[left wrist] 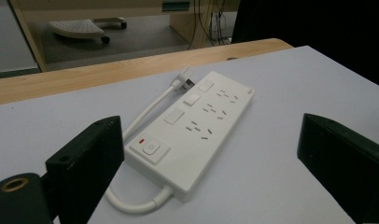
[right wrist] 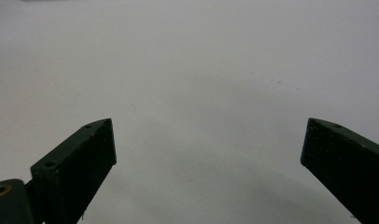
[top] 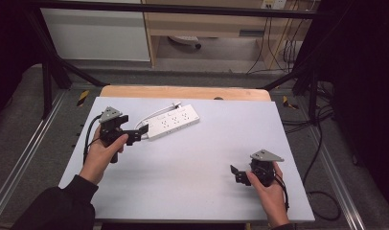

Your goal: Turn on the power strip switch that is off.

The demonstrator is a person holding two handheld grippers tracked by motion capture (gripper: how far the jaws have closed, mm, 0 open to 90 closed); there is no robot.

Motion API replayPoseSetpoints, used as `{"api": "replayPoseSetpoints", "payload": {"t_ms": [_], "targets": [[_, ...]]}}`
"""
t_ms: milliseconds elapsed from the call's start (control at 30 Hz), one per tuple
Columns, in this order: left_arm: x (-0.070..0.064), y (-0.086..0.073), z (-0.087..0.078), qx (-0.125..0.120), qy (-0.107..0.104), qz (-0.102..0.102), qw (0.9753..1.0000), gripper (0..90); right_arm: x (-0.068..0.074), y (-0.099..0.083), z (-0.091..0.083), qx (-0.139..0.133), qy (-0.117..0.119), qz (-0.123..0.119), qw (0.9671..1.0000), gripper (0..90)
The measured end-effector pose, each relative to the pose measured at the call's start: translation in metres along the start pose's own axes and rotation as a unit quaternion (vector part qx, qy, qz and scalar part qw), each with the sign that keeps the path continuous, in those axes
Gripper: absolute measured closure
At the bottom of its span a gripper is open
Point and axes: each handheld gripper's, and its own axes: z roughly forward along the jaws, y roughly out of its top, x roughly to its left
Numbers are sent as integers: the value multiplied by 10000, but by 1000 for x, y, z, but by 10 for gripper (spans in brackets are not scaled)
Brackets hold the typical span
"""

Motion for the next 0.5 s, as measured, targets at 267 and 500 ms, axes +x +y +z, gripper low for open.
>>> {"api": "replayPoseSetpoints", "payload": {"t_ms": [267, 500], "targets": [[-1, 2, 11, -22, 26, 20, 10000, 81, 0, 0, 0, -9, -3, 9, 10000, 37], [-4, 4, 20, -13, 60, 122, 9999, 83, 1, 0, 0, -7, 25, -18, 10000, 36]]}}
